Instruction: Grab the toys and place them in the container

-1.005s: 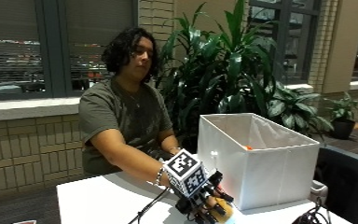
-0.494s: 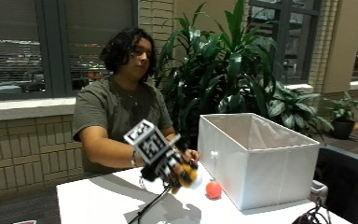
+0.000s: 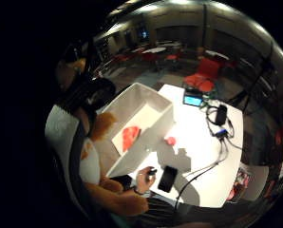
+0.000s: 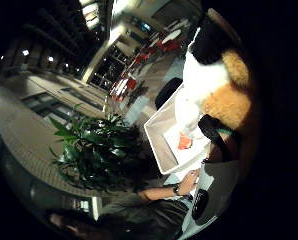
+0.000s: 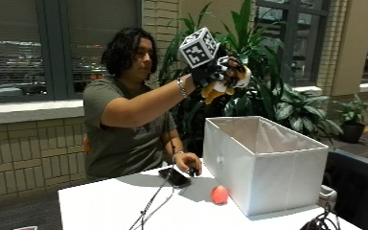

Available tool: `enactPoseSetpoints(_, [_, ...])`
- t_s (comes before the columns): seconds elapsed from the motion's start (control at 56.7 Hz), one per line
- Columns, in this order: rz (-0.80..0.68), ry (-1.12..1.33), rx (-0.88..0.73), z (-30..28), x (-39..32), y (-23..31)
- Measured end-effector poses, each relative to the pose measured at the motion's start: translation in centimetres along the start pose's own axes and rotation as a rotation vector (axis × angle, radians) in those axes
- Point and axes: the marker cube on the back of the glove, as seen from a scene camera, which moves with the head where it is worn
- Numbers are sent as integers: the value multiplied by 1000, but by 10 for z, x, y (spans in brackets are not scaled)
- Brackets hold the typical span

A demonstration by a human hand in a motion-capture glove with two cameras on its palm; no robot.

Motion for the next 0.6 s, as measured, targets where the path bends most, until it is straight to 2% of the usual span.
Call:
enactPoseSetpoints(0.053, [104, -45, -25, 16, -23, -15])
enactPoseSetpoints(0.229, [139, -96, -61, 58, -22, -47])
enactPoseSetpoints(0.317, [150, -21, -80, 66, 3, -44])
enactPoseSetpoints(0.476, [116, 288, -3, 80, 82, 18])
enactPoseSetpoints(0.599, [276, 271, -44, 110, 169, 77])
